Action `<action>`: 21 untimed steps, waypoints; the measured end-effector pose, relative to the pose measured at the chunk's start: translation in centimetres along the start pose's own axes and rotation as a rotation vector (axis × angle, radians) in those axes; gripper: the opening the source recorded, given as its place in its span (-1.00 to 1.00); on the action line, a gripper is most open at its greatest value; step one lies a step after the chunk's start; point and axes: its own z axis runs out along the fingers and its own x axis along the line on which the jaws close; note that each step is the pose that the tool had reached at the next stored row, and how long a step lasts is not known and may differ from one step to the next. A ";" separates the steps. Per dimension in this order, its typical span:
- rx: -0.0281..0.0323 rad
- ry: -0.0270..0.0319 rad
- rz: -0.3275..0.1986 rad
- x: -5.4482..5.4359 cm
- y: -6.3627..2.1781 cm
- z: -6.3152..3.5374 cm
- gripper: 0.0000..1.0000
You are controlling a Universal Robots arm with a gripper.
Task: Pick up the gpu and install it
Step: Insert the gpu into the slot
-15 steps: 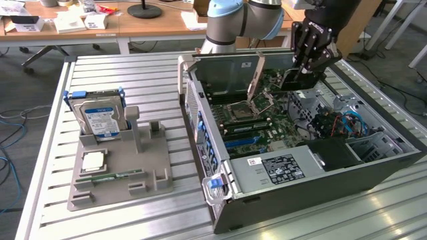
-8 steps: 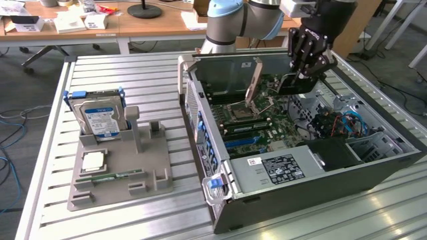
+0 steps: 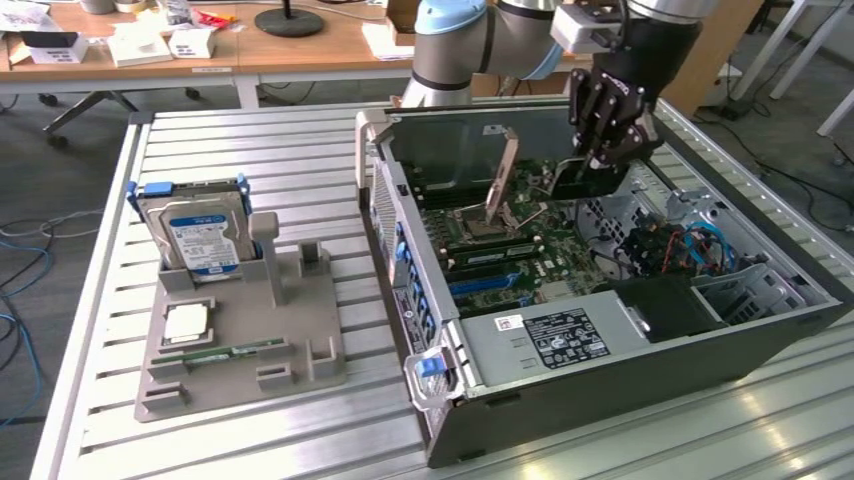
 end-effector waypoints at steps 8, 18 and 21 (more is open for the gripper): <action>-0.0001 0.0001 0.000 0.0 0.10 1.22 -0.48; 0.0000 0.0002 0.000 0.1 0.13 2.31 -0.48; 0.0000 0.0005 0.000 0.1 0.14 2.57 -0.48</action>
